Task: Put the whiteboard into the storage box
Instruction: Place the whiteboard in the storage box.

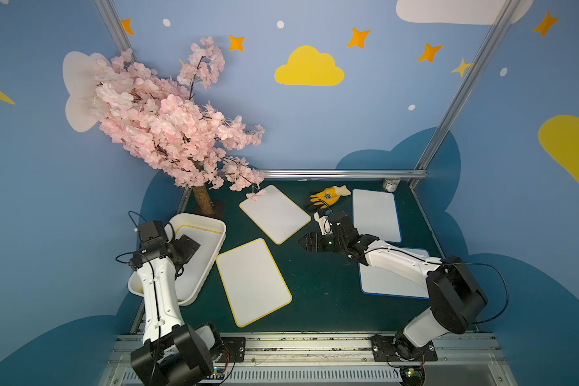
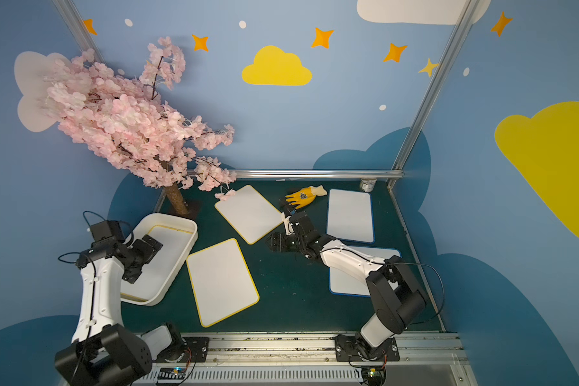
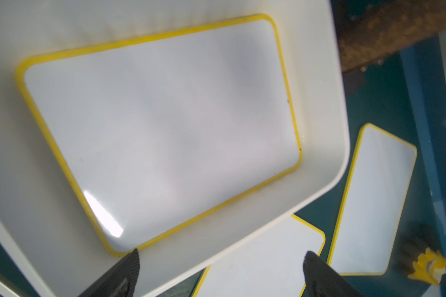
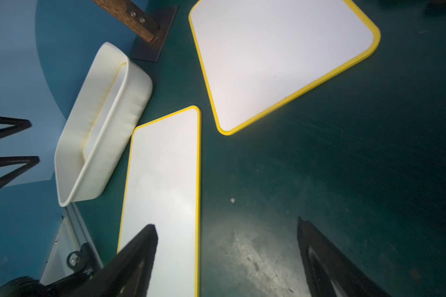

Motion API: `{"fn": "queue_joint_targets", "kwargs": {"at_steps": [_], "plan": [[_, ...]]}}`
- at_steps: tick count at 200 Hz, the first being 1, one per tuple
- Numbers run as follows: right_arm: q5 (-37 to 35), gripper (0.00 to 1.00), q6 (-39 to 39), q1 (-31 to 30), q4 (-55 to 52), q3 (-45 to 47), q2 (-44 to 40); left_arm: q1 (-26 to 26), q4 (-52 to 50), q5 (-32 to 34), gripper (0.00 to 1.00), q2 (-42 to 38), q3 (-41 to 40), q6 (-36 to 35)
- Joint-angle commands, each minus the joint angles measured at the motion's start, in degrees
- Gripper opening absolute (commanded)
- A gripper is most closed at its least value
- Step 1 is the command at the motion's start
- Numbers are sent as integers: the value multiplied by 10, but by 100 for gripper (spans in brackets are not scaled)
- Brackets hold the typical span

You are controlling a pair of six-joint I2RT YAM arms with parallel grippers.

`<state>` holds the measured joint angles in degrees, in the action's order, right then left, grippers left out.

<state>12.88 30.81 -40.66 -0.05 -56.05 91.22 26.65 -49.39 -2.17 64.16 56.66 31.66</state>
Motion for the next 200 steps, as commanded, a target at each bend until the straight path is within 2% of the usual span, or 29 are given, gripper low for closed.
{"fn": "queue_joint_targets", "kwargs": {"at_steps": [1, 43, 100, 128, 156, 200], "plan": [[-32, 86, -13, 0, -20, -18, 16, -78, 1, 59, 100, -11, 13, -12], [-53, 86, -12, 1, -17, -19, 31, -261, 6, 131, 100, -15, -6, 1], [-47, 86, 6, 8, -17, -25, 55, -442, 34, 165, 100, -12, -55, 56], [-40, 86, 24, 19, -6, -19, 63, -506, 69, 165, 100, 19, -79, 86], [-18, 86, 43, 41, 2, -7, 61, -542, 130, 127, 100, 69, -91, 109], [-7, 86, 50, 77, -1, 20, 31, -604, 186, 110, 100, 152, -80, 123]]}}
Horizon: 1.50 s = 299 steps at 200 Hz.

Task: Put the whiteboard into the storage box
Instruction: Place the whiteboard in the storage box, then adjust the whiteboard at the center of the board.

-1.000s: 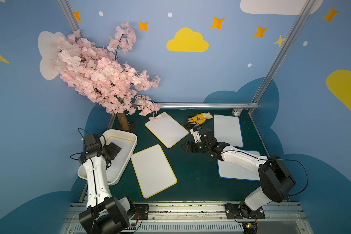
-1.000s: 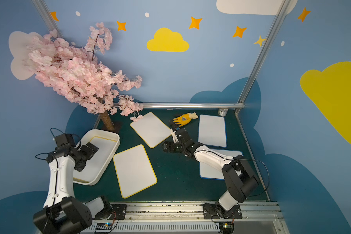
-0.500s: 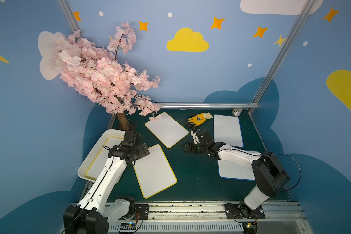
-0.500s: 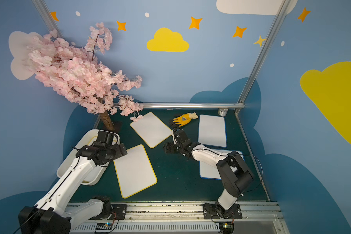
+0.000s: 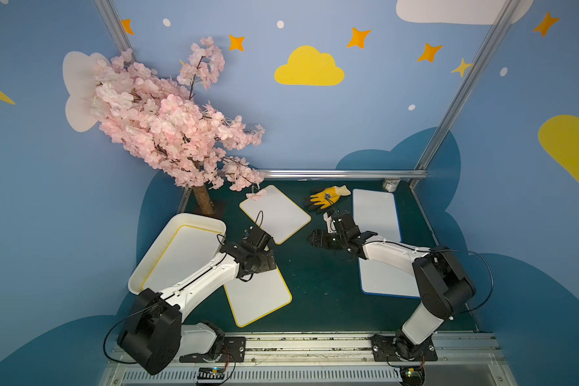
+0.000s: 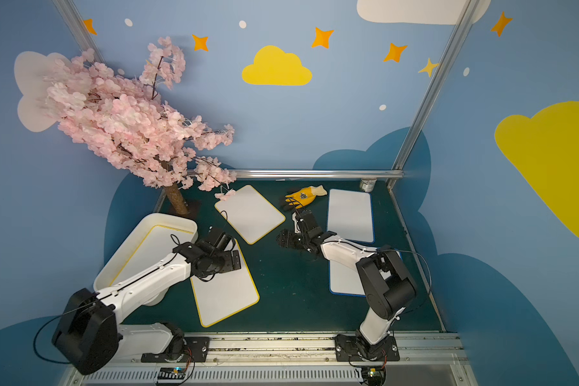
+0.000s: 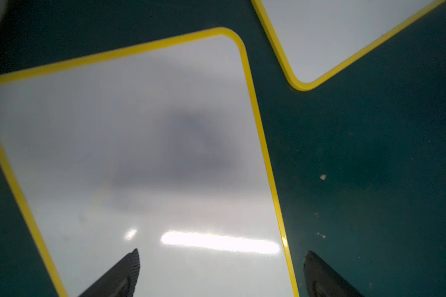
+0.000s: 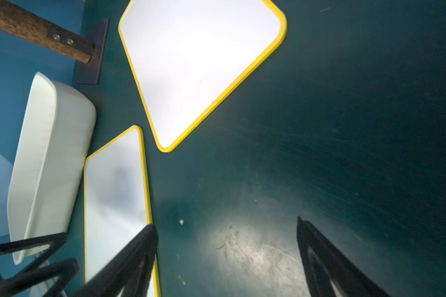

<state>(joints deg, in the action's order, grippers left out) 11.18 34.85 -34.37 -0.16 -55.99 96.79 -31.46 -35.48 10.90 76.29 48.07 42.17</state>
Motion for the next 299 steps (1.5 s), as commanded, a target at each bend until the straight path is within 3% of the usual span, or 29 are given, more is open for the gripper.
{"fn": "queue_joint_targets", "kwargs": {"at_steps": [1, 88, 192, 245, 299], "plan": [[10, 86, 9, 16, -1, 20, -25, -24, 49, -22, 100, 32, 6, 19], [24, 85, 15, 75, -6, 103, -120, -94, 181, -84, 100, 209, 74, 47], [-9, 85, -1, 133, -60, 133, -249, -144, 173, -122, 100, 354, 231, 41], [0, 85, -28, 123, -57, 132, -245, -132, 81, -92, 100, 309, 266, 29], [-51, 85, 1, 48, -73, 118, -227, -55, 12, -49, 100, 182, 190, 1]]}}
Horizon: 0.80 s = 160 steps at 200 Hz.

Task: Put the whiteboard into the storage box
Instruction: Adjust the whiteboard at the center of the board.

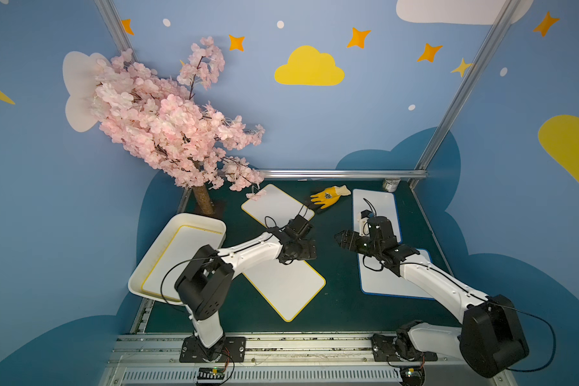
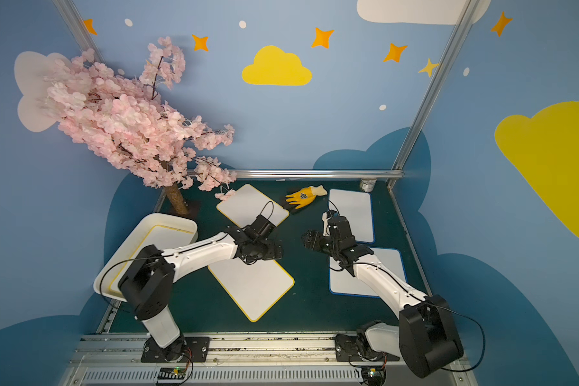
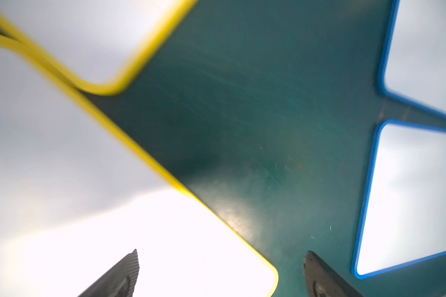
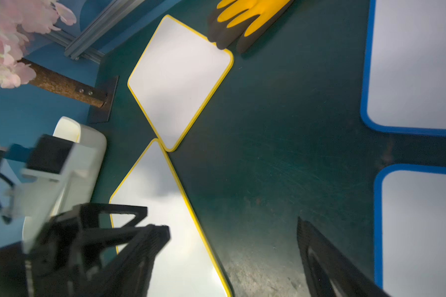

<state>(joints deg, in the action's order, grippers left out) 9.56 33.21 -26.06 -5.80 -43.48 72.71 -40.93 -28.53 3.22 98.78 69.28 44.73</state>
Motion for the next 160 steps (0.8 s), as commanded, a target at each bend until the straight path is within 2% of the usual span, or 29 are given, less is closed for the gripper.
{"fn": "queue_joint_targets", "kwargs": {"at_steps": [1, 15, 49, 81, 111, 160], "plan": [[-38, 86, 20, -36, -17, -6, 15, 42, -59, 29, 100, -44, -24, -25], [-65, 85, 58, -66, -25, -4, 23, 64, -79, 52, 100, -61, -35, -35], [-120, 84, 191, -120, -75, 1, 32, 117, -85, 48, 100, -67, -40, -91], [-190, 86, 346, -187, -112, 19, 14, 136, -88, 51, 100, -37, -6, -158], [-272, 86, 459, -257, -158, 22, -9, 148, -95, 55, 100, 3, 26, -221], [-303, 86, 567, -322, -190, 23, -8, 181, -67, 54, 100, 44, 30, -274]]}}
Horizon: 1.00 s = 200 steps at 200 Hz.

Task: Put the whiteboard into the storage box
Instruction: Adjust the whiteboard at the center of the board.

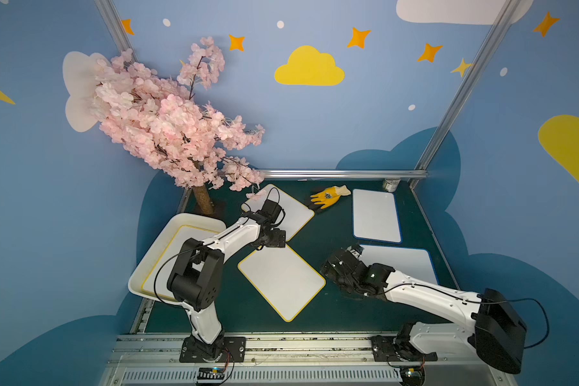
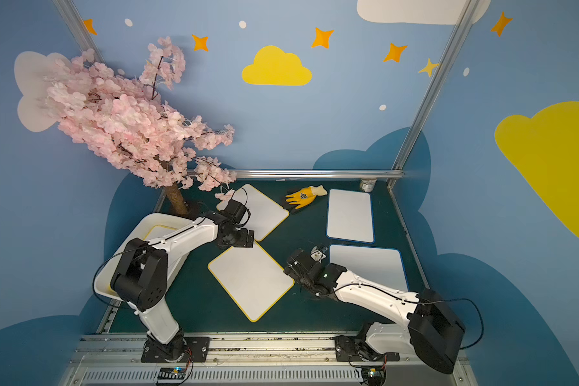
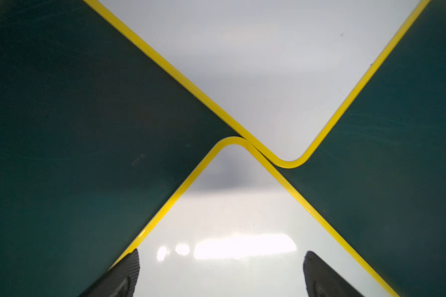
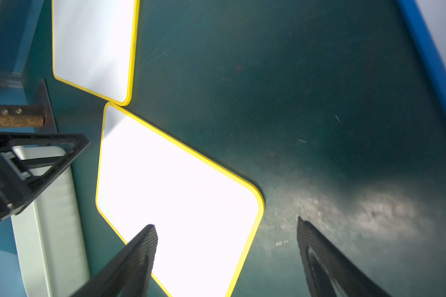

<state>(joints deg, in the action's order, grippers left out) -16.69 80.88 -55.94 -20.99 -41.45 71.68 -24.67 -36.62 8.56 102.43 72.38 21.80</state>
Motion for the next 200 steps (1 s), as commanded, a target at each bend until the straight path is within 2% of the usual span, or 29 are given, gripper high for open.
{"fn": "queue_joint_targets", "kwargs": {"at_steps": [1, 26, 73, 139, 200], "plan": [[-40, 86, 93, -25, -38, 3, 3, 20, 17, 0, 100, 7, -2, -45], [-32, 86, 136, -47, -32, 2, 36, 43, 61, -5, 100, 23, -18, -46], [-10, 86, 174, -69, -8, -16, 104, 44, 138, -32, 100, 43, -53, -41], [29, 86, 196, -75, 28, -38, 173, 44, 148, -43, 100, 83, -67, -17], [75, 85, 176, -58, 91, -50, 215, 45, 162, -74, 100, 75, -109, 9]]}}
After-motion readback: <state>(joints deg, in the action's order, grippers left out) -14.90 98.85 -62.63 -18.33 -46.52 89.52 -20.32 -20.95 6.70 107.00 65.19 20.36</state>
